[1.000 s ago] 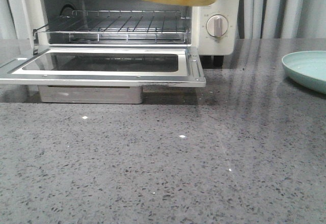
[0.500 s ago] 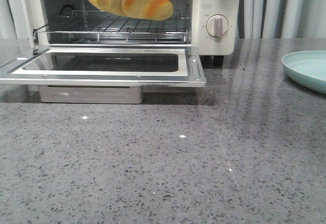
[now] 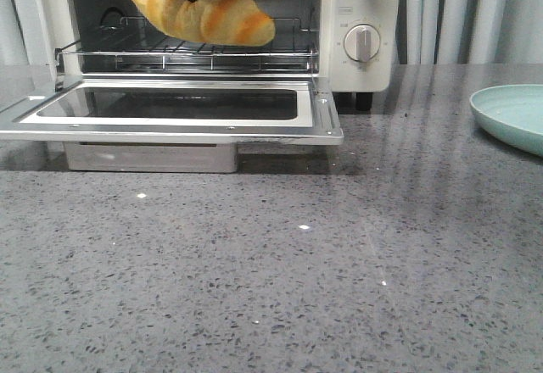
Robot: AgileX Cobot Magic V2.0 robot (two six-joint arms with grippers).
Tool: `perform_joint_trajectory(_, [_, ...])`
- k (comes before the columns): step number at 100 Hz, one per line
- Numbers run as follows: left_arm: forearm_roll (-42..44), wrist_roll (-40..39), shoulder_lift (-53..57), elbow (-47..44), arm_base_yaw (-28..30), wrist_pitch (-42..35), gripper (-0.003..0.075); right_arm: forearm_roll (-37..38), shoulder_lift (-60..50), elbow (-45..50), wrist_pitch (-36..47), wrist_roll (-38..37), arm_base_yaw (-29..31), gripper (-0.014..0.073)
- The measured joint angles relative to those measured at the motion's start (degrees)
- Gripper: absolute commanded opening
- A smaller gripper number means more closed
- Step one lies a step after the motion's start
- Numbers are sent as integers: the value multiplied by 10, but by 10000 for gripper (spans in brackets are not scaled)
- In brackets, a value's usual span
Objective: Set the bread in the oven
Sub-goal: 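Carry the croissant with the right gripper into the oven over the rack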
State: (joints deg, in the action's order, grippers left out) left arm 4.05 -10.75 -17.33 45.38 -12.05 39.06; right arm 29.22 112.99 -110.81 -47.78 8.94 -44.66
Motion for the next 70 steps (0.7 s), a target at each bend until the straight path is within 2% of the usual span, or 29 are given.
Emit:
perform_joint_trajectory(29, [0, 0, 0, 0, 0, 0, -21, 5, 0, 0, 23, 1, 21, -48])
perform_joint_trajectory(38, [0, 0, 0, 0, 0, 0, -21, 6, 0, 0, 23, 1, 22, 82])
perform_joint_trajectory(48, [0, 0, 0, 0, 0, 0, -21, 6, 0, 0, 27, 1, 22, 358])
perform_joint_trajectory(54, [0, 0, 0, 0, 0, 0, -21, 6, 0, 0, 32, 1, 22, 489])
perform_joint_trajectory(60, [0, 0, 0, 0, 0, 0, -21, 6, 0, 0, 37, 1, 22, 531])
perform_joint_trajectory(70, [0, 0, 0, 0, 0, 0, -21, 5, 0, 0, 40, 1, 22, 510])
